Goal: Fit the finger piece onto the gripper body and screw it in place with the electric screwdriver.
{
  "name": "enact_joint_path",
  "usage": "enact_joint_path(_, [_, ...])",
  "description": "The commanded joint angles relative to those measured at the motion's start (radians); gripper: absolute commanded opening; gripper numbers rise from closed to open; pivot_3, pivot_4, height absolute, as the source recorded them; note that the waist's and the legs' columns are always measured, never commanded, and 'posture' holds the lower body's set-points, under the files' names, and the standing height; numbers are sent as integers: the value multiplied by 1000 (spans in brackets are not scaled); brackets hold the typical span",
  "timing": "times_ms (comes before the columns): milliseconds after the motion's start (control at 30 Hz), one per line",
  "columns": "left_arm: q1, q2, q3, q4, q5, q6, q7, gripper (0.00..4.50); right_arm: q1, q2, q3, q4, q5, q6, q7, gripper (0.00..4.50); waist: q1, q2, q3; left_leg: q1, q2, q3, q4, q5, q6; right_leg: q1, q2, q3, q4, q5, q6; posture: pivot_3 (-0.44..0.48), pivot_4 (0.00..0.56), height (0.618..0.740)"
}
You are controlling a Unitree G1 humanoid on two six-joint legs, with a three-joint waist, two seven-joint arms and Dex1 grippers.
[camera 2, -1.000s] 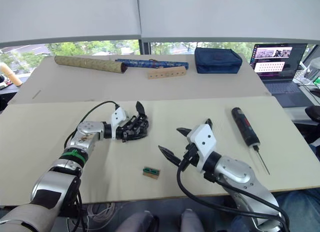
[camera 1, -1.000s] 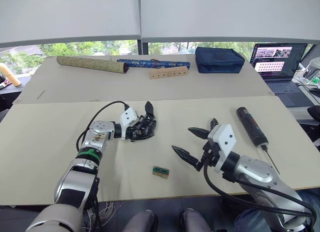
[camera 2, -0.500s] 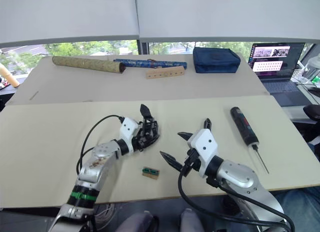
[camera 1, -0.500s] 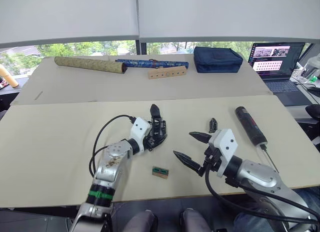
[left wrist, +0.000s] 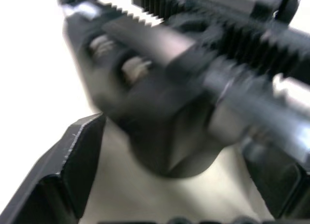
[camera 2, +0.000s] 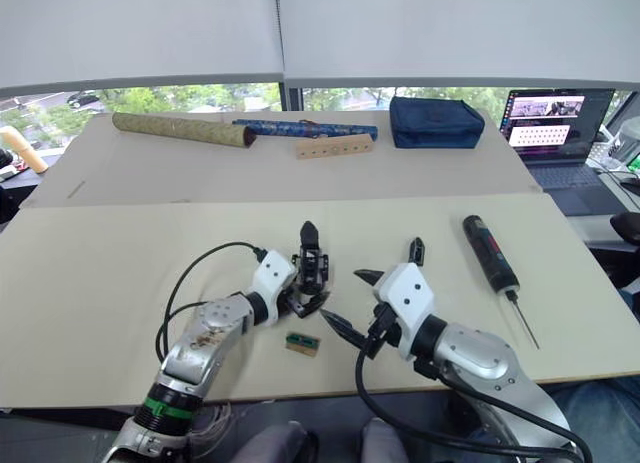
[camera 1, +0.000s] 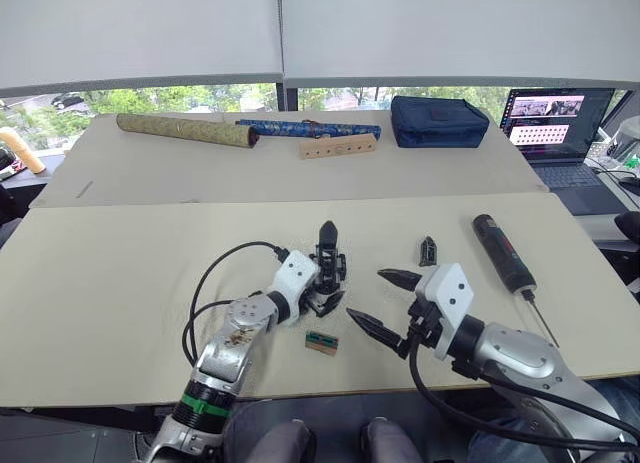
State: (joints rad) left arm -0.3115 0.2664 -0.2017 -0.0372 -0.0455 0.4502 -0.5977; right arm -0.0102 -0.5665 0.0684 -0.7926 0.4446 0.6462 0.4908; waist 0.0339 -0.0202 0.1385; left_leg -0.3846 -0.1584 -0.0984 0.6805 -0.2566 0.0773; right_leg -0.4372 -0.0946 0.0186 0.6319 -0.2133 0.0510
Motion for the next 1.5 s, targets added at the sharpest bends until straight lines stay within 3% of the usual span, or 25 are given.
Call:
enact_joint_path(33, [-46, 102, 68, 36, -57, -47, -110, 4455, -26, 3, -102, -30, 105, 43, 4, 4500, 0, 0, 0, 0, 0, 0, 0, 0, 0, 0, 0, 0, 0, 0, 0, 0, 150, 740])
enact_joint_path(133, [-68, 218, 109, 48, -137, -61, -261, 4455, -45, -51, -174, -26, 173, 109, 25, 4500, -6, 0, 0, 0, 0, 0, 0, 0, 0, -1, 1, 0, 0, 0, 0, 0, 150, 740])
enact_joint_path(267, [-107, 409, 142, 4, -285, -7, -559, 4455, -97, -165, -291, 18, 290, 289, 17, 4500, -13, 1, 1, -1, 0, 0, -1, 0, 1, -2, 0, -1, -1, 0, -1, 0, 150, 740])
enact_joint_path(333, [-112, 440, 125, -28, -312, 13, -599, 4455, -95, -196, -354, 34, 347, 342, 16, 4500, -7, 2, 1, -1, 0, -1, -1, 0, 2, -2, 0, -2, -3, 0, -1, 0, 150, 740])
enact_joint_path(467, [-133, 352, 69, 59, -257, -104, -568, 4455, -98, -198, -353, -17, 410, 297, 68, 4500, 5, 4, 1, 0, -1, -1, -1, -2, 5, 0, -4, -2, -5, 0, -1, 0, 150, 740])
enact_joint_path(533, [-167, 319, 31, 155, -226, -188, -615, 4455, -108, -182, -344, -54, 445, 261, 88, 4500, 5, 4, 1, -2, -2, -1, -1, -2, 5, 2, -7, -2, -5, 0, -1, 0, 150, 740])
enact_joint_path(667, [-283, 246, -31, 452, -147, -402, -676, 4455, -96, -195, -311, -84, 440, 212, 133, 4500, 4, 3, 2, -4, -2, -1, 0, -1, 5, 1, -9, -3, -4, 0, -1, 0, 150, 740])
enact_joint_path(867, [-438, 152, -31, 781, -94, -593, -738, 4455, -80, -226, -270, -85, 385, 172, 147, 4500, 4, 3, 1, -5, -3, -1, 2, 1, 10, 1, -12, -5, -4, 1, -1, 0, 150, 740])
enact_joint_path(1200, [-585, 29, -6, 1074, -33, -754, -713, 4455, -15, -216, -214, -109, 306, 119, 119, 4500, 2, 2, 2, -8, -3, -1, 5, 0, 14, 0, -14, -5, -3, 1, -1, 0, 150, 740])
enact_joint_path(1300, [-573, 12, 31, 1100, -53, -761, -718, 3603, -6, -207, -172, -94, 237, 74, 111, 4500, 1, 2, 2, -8, -4, 0, 6, -1, 14, 0, -13, -5, -3, 1, 0, 0, 150, 740])
enact_joint_path(1400, [-555, 18, 40, 1089, -44, -754, -733, 2456, -22, -197, -158, -78, 226, 60, 115, 4500, 0, 2, 2, -8, -3, -1, 7, 0, 14, 0, -13, -5, -1, 1, 0, 0, 150, 740])
enact_joint_path(1500, [-499, 14, 55, 990, -60, -700, -706, 2489, -25, -191, -163, -59, 204, 43, 115, 4500, -4, 2, 1, -8, -3, -1, 8, 0, 14, 0, -13, -5, -1, 1, 0, 0, 150, 740])
